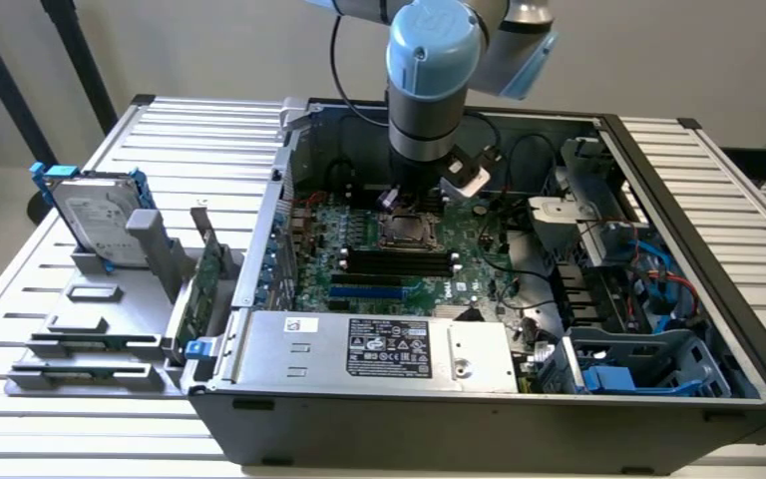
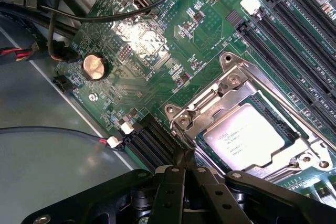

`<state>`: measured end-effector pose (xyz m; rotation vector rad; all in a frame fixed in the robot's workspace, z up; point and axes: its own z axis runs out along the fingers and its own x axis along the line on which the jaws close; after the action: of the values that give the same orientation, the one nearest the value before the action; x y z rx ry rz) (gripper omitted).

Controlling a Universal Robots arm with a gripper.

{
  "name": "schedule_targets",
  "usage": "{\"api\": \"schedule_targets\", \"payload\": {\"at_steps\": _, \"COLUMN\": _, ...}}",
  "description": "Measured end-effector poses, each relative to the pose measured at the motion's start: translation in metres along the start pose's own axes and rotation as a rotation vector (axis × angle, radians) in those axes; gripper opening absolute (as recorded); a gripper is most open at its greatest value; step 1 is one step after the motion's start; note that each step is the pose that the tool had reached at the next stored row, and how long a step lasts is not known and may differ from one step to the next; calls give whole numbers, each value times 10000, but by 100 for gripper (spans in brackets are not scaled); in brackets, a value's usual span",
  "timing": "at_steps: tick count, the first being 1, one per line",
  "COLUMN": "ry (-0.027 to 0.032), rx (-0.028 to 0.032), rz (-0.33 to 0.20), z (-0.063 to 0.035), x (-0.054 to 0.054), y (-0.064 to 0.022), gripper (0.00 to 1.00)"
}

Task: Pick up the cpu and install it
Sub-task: 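Install the first cpu locking lever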

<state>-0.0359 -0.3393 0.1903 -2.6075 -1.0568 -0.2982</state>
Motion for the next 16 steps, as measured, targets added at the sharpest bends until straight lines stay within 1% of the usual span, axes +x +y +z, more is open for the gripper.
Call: {"api": "schedule_targets", "payload": {"at_steps": 16, "ry": -31, "rx": 4, "rz": -65, "z": -25, "x": -2, "y": 12, "gripper": 11}}
